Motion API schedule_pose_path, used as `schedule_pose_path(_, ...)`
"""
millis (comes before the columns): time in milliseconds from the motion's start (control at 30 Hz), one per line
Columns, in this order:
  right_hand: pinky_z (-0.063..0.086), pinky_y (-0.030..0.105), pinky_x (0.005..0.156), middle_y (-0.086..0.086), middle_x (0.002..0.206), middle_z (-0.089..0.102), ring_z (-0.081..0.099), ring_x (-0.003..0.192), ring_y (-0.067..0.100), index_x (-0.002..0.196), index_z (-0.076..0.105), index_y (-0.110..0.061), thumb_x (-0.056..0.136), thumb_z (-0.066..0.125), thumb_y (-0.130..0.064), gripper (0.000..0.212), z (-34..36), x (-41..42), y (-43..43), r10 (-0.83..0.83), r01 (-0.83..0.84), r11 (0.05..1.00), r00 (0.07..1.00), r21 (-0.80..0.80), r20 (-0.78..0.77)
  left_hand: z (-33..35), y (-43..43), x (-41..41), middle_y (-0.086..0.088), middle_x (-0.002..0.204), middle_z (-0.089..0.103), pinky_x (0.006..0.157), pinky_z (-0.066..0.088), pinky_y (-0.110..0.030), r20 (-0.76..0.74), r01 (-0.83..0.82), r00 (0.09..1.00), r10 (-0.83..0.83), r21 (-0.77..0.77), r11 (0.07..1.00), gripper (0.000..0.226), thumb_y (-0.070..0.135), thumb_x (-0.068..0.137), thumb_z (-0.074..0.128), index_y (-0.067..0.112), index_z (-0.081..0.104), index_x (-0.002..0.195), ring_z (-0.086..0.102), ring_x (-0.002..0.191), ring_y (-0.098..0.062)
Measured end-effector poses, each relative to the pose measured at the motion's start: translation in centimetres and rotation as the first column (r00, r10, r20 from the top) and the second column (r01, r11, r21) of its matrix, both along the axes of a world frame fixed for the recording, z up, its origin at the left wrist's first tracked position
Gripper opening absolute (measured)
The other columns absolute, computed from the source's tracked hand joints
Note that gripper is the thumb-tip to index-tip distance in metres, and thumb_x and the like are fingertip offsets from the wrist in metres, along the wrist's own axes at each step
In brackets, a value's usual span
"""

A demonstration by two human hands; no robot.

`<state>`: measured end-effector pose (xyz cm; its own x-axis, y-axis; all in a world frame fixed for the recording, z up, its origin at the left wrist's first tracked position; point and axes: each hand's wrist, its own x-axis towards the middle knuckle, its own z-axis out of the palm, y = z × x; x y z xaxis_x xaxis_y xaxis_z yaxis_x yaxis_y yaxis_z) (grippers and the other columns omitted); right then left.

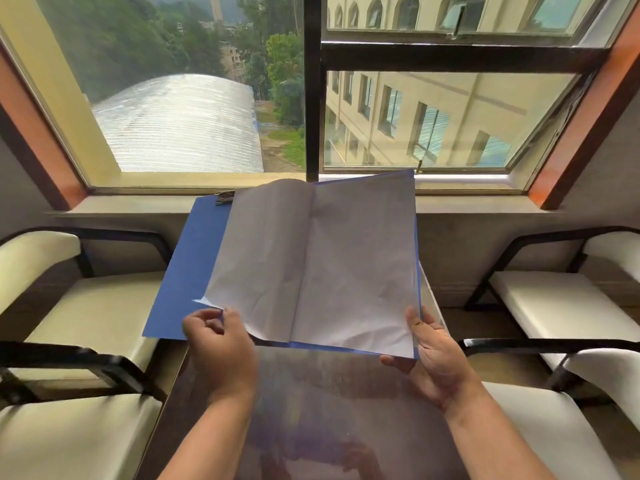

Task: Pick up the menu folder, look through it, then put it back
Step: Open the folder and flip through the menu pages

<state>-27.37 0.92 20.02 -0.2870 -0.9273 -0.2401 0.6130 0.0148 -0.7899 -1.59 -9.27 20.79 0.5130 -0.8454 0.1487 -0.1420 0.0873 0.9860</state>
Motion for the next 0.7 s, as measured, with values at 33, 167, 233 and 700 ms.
schedule_pose_path(33, 0.067, 0.040, 0.048, 0.009, 0.126, 0.079, 0.080, 0.102, 0.033, 0.119, 0.080, -0.030, 0.096, 0.060, -0.033, 0.031, 0.0, 0.1, 0.0, 0.007, -0.007, 1.000, 1.000, 0.001, -0.002, 0.6, 1.0, -0.3, 0.005, 0.078, 0.050, 0.066, 0.038, -0.025, 0.163, 0.077, 0.985, -0.058, -0.112, 0.991, 0.017, 0.035, 0.091, 0.060, 0.025, 0.047, 0.096, 0.051, 0.067, -0.009)
schedule_pose_path(167, 0.067, 0.040, 0.051, 0.012, 0.131, 0.077, 0.079, 0.103, 0.034, 0.125, 0.077, -0.030, 0.097, 0.060, -0.035, 0.033, -0.2, 0.6, -0.3, 0.034, -0.034, 0.999, 0.999, -0.001, -0.002, 1.7, 3.3, -3.1, 0.002, 0.088, 0.062, 0.082, 0.047, -0.030, 0.796, 0.608, 0.547, -0.260, -0.164, 0.777, 0.026, 0.044, 0.088, 0.068, 0.019, 0.067, 0.097, 0.058, 0.084, -0.021)
schedule_pose_path(233, 0.067, 0.041, 0.052, 0.017, 0.134, 0.074, 0.078, 0.104, 0.038, 0.130, 0.074, -0.026, 0.099, 0.059, -0.035, 0.036, -0.2, 0.8, -0.5, 0.054, -0.054, 0.998, 0.999, -0.018, 0.005, 2.0, 3.8, -4.6, 0.002, 0.101, 0.066, 0.088, 0.051, -0.042, 0.869, 0.677, 0.324, -0.374, 0.064, 0.733, 0.044, 0.061, 0.086, 0.066, 0.024, 0.070, 0.109, 0.062, 0.098, -0.025)
schedule_pose_path(700, 0.067, 0.043, 0.052, 0.014, 0.122, 0.080, 0.080, 0.099, 0.038, 0.123, 0.078, -0.028, 0.094, 0.063, -0.039, 0.034, -0.3, 1.1, 0.2, 0.072, -0.072, 0.997, 0.996, -0.004, -0.050, 1.0, 3.5, -6.2, 0.000, 0.087, 0.067, 0.077, 0.054, -0.045, 0.831, 0.637, 0.382, -0.405, 0.081, 0.766, 0.015, 0.039, 0.089, 0.072, 0.024, 0.072, 0.088, 0.064, 0.086, -0.031)
